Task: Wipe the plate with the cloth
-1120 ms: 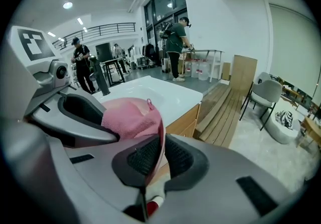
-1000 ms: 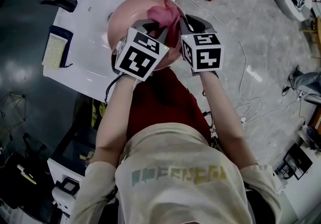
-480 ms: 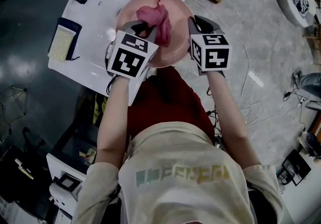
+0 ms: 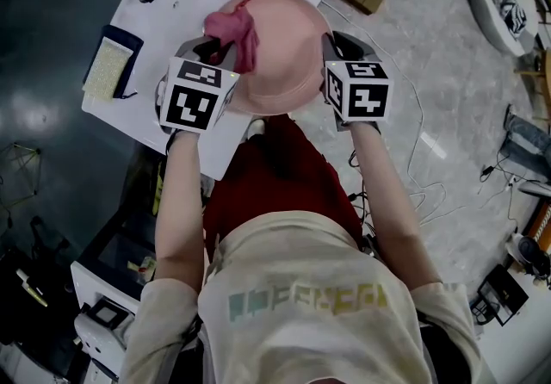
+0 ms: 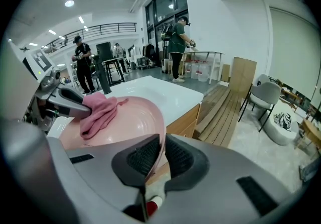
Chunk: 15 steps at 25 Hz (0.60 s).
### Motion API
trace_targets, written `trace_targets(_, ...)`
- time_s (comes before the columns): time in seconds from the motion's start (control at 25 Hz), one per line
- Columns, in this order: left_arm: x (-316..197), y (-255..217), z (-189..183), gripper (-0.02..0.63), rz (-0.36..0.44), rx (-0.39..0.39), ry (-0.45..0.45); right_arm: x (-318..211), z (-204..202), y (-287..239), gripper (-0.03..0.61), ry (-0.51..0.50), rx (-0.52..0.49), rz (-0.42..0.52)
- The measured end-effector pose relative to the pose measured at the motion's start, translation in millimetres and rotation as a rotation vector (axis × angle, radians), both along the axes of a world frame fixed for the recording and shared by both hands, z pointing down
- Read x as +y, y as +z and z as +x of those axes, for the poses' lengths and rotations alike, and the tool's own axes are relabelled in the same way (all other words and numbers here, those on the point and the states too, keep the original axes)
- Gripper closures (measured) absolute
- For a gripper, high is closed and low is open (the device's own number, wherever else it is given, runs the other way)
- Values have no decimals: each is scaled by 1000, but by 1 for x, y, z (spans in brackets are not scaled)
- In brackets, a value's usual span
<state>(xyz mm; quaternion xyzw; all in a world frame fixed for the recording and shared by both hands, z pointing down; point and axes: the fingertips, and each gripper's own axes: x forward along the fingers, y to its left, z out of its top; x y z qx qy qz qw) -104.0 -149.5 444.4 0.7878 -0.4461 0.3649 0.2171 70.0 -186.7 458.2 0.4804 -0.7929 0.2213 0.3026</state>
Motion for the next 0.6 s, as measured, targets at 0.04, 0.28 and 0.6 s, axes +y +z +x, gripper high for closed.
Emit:
trace_targets(0.04, -2, -2, -7, 554, 13, 1, -19, 1, 1, 0, 518, 0, 1, 0)
trace_targets(0.28, -7, -23, -37, 554, 55, 102, -120, 0, -1, 1, 518, 9, -7, 1)
trace_targets(0.6, 5, -47, 16, 553, 47, 217, 0, 1, -2, 3, 518, 20, -27, -1)
